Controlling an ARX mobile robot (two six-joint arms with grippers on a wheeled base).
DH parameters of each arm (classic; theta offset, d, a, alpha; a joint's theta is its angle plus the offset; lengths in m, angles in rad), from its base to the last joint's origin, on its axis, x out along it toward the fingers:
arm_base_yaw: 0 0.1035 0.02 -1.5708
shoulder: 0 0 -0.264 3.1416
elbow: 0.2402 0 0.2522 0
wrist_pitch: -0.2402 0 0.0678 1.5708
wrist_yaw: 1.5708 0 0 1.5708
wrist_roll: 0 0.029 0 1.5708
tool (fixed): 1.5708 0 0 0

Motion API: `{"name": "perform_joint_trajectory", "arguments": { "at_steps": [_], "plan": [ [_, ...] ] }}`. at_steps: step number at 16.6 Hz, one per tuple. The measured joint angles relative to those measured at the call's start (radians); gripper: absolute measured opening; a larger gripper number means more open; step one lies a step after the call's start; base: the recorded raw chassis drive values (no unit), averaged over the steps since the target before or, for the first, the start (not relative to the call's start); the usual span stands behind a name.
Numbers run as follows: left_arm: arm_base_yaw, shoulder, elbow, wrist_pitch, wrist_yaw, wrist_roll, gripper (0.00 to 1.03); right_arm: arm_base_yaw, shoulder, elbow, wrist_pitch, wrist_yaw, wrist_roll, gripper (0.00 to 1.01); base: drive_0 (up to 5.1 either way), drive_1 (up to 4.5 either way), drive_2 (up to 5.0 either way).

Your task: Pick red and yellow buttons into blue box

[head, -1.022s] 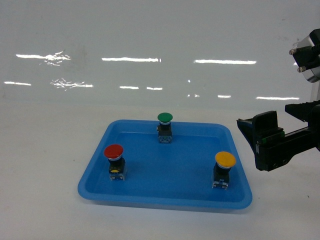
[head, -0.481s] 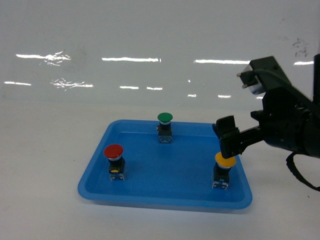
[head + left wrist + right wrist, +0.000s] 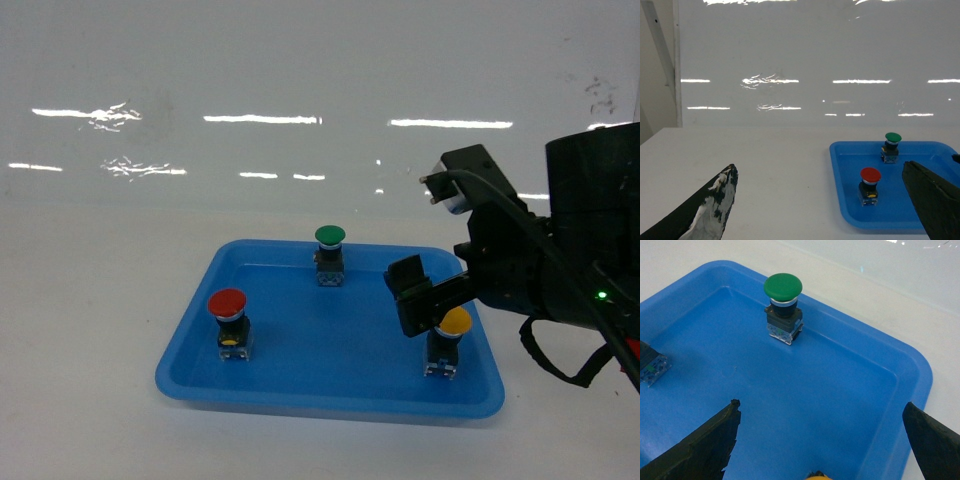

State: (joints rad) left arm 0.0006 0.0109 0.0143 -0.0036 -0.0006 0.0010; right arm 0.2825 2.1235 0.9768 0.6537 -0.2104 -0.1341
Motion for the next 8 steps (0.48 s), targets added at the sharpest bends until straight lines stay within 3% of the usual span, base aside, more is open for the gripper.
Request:
{"name": "perform_joint_trajectory", "arguments": {
  "at_steps": [2,8],
  "plan": [
    [0.000,0.000,0.000,0.000,0.000,0.000,0.98,0.014,0.013,0.004,-0.013,0.033,-0.028,0.98,0.0,0.00,0.0],
    [0.000,0.000,0.000,0.000,0.000,0.000,0.98,0.014,0.032,-0.006,0.003,0.038,-0.051,0.98,0.0,0.00,0.0]
  ]
}}
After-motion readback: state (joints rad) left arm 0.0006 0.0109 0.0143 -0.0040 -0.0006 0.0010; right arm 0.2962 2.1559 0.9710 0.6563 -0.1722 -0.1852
